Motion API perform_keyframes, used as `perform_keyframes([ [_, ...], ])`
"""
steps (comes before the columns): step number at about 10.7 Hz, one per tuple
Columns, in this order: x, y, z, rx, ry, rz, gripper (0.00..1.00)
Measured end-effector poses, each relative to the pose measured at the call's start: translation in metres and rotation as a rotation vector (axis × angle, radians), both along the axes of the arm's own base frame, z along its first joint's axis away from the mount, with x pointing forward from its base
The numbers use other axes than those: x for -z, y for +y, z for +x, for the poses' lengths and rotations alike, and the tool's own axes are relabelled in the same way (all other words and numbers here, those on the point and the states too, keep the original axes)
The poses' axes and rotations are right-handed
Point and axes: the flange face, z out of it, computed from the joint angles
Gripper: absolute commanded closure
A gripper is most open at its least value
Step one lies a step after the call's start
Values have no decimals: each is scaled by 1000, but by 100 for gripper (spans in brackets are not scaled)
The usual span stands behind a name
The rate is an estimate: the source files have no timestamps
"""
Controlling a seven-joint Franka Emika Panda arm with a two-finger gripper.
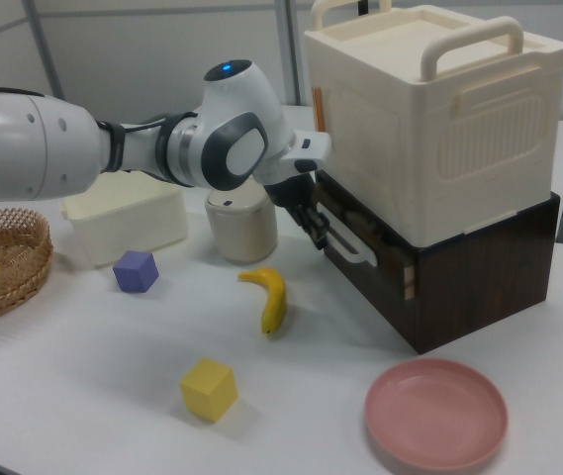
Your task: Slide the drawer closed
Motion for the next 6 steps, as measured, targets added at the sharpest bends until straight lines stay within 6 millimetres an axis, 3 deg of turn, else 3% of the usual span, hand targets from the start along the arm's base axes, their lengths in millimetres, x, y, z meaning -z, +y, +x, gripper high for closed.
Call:
perform_keyframes([
  [2,0,-14,9,8,-71,-26,97],
  [6,-5,-16,7,-10,-65,-34,93],
])
